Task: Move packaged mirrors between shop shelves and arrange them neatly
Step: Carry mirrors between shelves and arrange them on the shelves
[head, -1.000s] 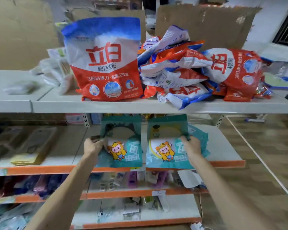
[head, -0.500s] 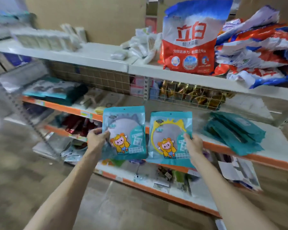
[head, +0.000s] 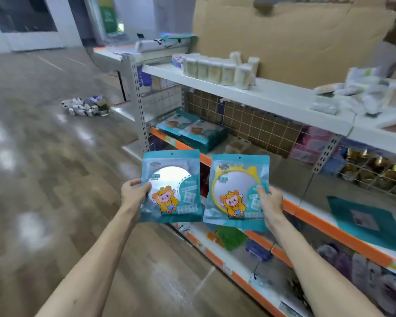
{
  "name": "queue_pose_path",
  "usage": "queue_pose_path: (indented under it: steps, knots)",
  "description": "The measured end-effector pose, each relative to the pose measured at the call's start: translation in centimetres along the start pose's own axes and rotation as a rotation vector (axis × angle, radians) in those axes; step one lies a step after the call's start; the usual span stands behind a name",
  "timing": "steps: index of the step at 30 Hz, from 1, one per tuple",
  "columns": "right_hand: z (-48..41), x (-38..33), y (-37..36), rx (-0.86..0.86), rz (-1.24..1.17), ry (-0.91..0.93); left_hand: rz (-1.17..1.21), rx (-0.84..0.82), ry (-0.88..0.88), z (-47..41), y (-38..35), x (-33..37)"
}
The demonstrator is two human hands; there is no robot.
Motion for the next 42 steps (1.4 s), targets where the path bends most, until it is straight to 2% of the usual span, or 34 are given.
queue_pose_path:
  steps: [6, 15, 26, 35, 42]
  knots:
    - [-1.9, -2.2, -11.2, -0.116, 0.031, 0.0, 0.028, 0.041, 0.028, -6.5, 6.6, 0.8]
    - [-8.7, -4.7, -18.5, -0.072, 0.084, 0.009, 0.021, 0.017, 0.058, -17.5, 8.6, 1.7]
    - [-21.8, -6.5, -24.9, 0.095, 0.055, -0.041, -0.116, -0.178, 0.054, -36.1, 2.1, 7.5]
    - [-27.7, -6.9, -25.3, 0.23, 0.0, -0.121, -0.176, -0.36, 0.01, -45.6, -5.2, 10.7]
    - [-32.2, -6.0, -27.1, 0.324, -0.095, -0.257, -0.217, -0.46, 0.009, -54.1, -10.5, 11.0]
Point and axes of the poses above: each hand's wrist, its own z-axis away from the middle knuckle, its own y-axis out of the back of the hand, x = y × z, the point moved 5 cm from there along -z, towards the middle knuckle, and after that the axes turned 9 degrees about -x, right-handed, at the moved point
